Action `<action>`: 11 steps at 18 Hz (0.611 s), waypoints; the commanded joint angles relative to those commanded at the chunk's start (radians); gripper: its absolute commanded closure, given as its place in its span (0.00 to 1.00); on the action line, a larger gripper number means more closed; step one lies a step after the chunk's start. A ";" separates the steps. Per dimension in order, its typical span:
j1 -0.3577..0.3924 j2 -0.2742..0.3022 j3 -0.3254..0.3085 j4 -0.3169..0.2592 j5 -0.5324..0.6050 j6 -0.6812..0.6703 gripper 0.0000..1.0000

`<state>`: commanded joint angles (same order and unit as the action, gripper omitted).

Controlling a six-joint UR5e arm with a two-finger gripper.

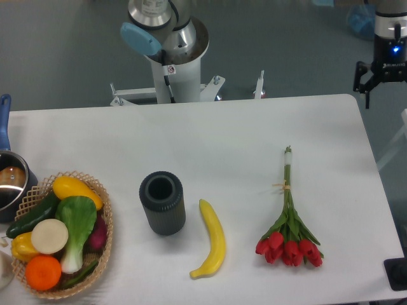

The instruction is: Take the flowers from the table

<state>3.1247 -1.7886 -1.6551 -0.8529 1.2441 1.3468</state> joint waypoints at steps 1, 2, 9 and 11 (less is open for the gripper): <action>0.002 0.000 0.002 0.000 -0.002 0.000 0.00; 0.002 0.000 0.002 0.000 0.000 0.003 0.00; -0.005 -0.003 -0.035 -0.009 -0.015 0.000 0.00; -0.006 -0.003 -0.046 -0.009 -0.057 -0.002 0.00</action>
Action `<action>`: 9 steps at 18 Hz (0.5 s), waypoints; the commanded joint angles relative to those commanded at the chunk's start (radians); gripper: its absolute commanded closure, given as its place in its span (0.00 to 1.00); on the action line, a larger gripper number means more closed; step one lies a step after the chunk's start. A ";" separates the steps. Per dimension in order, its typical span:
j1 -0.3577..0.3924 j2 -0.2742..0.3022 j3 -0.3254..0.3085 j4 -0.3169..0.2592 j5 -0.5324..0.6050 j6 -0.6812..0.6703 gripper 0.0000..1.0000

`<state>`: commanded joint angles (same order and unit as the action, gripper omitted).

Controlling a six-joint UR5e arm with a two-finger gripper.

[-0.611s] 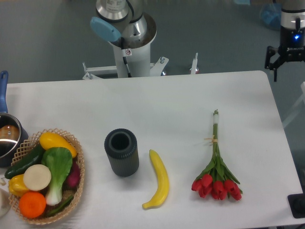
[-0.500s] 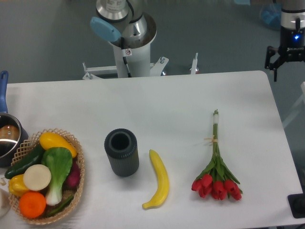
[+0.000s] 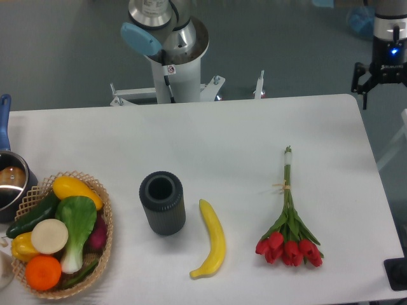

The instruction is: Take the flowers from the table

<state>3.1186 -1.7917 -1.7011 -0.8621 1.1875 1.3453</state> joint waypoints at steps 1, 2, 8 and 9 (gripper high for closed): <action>0.000 -0.002 -0.006 0.000 -0.011 0.000 0.00; -0.003 -0.002 -0.014 0.003 -0.016 -0.009 0.00; -0.031 -0.035 -0.020 0.005 -0.019 -0.097 0.00; -0.046 -0.049 -0.014 0.005 -0.019 -0.118 0.00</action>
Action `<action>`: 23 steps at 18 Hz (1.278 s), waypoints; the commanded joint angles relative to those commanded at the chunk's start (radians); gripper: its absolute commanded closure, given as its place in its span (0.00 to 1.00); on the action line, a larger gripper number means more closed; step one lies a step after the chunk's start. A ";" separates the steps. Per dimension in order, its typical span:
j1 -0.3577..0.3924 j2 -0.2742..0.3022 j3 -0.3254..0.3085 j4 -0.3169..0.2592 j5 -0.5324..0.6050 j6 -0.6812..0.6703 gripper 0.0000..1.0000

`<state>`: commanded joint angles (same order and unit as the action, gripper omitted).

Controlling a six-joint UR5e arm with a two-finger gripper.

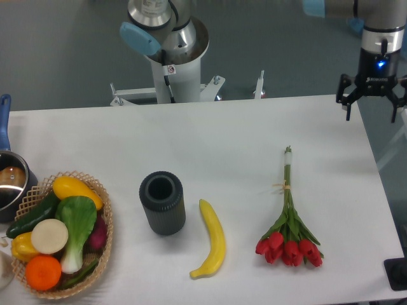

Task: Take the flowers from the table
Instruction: 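Move the open gripper down over the tulip stems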

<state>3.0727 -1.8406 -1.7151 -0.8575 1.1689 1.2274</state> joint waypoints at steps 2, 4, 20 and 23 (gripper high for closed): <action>-0.040 -0.037 0.009 0.002 0.000 -0.028 0.00; -0.075 -0.072 0.011 0.002 0.000 -0.049 0.00; -0.226 -0.239 0.034 0.009 -0.018 -0.198 0.00; -0.252 -0.278 0.040 0.018 -0.023 -0.197 0.00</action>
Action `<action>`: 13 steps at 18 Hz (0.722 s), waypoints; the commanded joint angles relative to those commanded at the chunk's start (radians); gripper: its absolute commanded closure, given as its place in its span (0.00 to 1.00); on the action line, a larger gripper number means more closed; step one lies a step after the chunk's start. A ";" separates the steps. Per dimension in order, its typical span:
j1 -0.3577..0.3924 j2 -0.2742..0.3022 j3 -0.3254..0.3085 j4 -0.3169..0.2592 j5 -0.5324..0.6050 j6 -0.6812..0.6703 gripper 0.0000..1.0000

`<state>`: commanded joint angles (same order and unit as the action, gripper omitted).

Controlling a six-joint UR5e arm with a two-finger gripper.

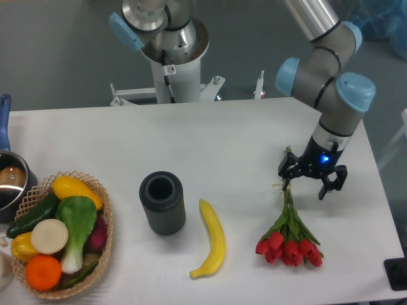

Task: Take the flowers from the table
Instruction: 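Move the open gripper down over the tulip stems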

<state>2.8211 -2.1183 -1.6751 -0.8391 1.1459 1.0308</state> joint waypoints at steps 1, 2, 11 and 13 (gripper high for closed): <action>0.000 0.000 0.002 0.000 0.000 0.000 0.00; 0.000 -0.003 0.000 0.000 0.000 0.000 0.00; -0.006 -0.045 0.014 0.023 0.000 0.005 0.00; -0.011 -0.052 0.014 0.025 0.002 0.006 0.00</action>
<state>2.8103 -2.1706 -1.6613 -0.8146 1.1474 1.0370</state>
